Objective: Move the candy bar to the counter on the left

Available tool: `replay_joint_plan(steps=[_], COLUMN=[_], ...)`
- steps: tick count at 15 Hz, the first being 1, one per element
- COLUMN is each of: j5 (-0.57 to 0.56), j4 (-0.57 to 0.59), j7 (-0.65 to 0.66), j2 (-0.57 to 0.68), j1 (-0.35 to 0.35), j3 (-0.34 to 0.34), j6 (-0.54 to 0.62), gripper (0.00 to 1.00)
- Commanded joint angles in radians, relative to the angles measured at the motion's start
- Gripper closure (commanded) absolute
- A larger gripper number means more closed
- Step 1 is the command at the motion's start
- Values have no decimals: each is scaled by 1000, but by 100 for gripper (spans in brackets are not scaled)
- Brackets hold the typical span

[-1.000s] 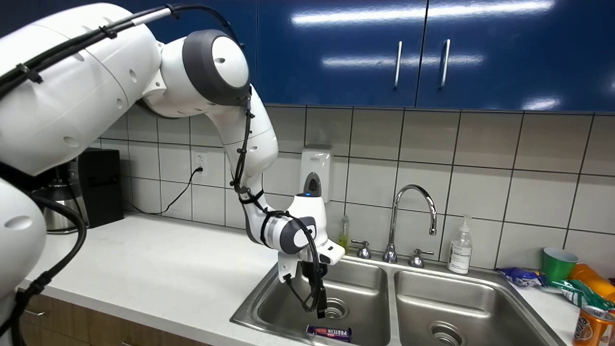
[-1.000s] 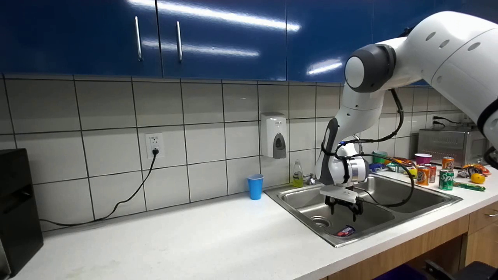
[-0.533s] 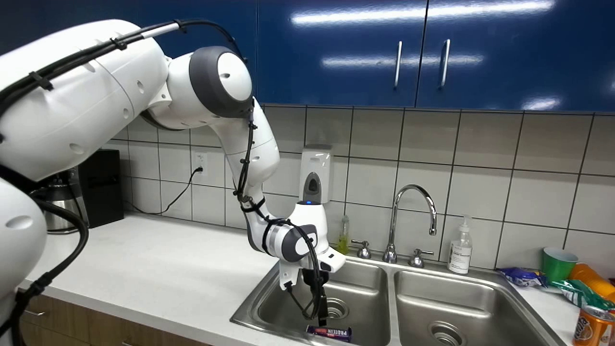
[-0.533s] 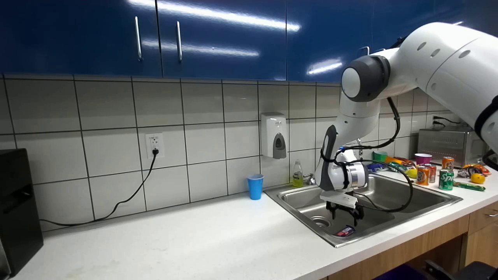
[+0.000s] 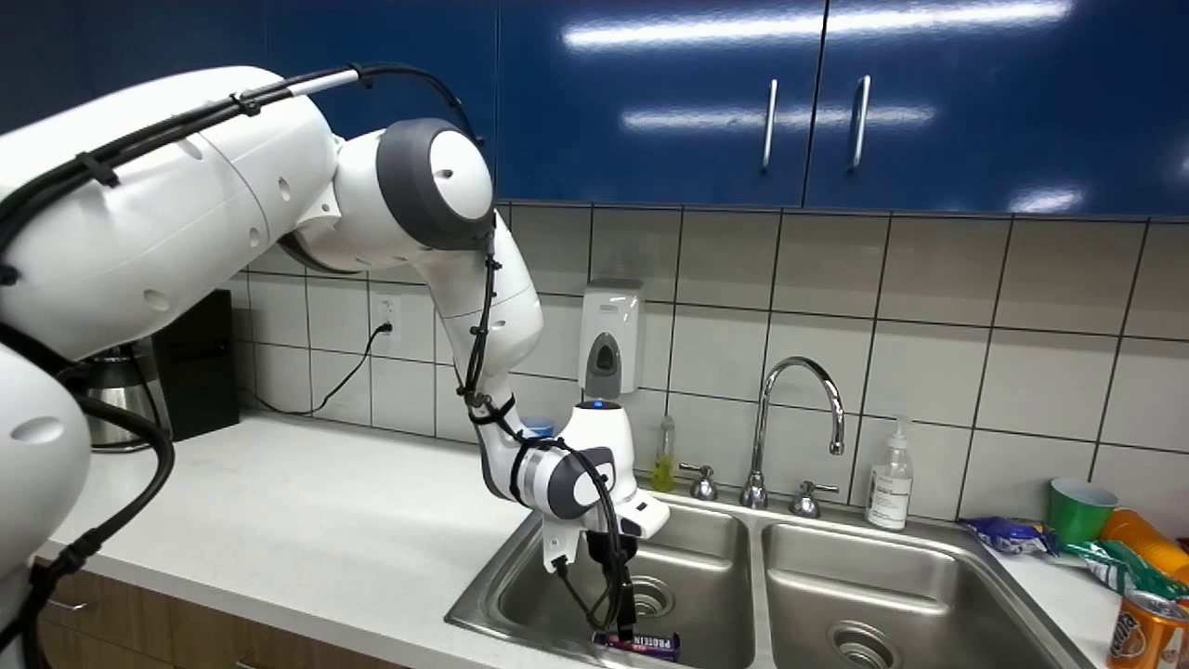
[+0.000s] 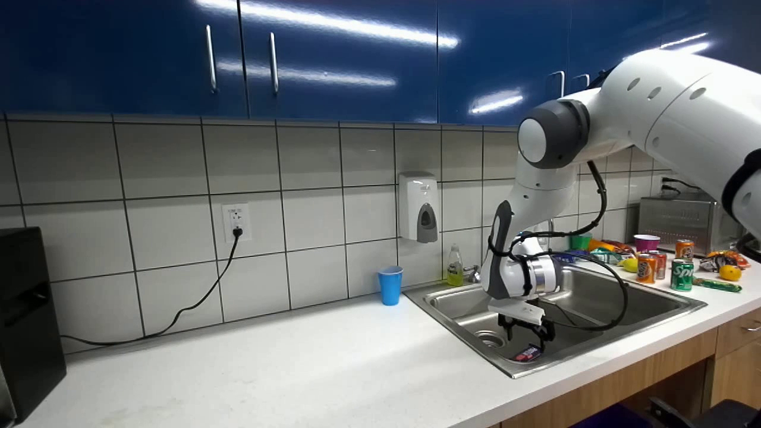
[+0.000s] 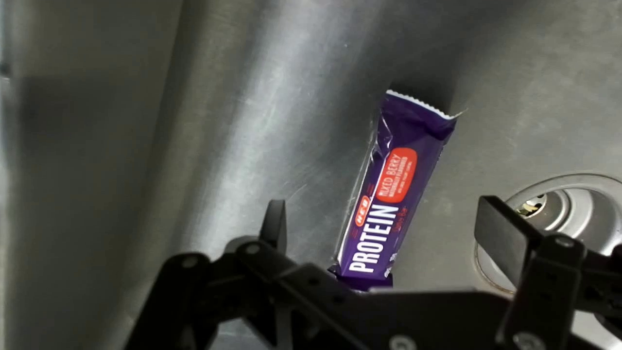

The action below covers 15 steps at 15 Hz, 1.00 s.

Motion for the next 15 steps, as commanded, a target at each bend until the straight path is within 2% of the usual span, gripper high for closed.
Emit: replay_joint_plan(steps=[1,15], j5=[16,8], j4=[44,46], j7=[25,-1], j2=[37,46], j1=[13,7], j3=[-14,-12], j6=[-9,0], gripper=[0,0])
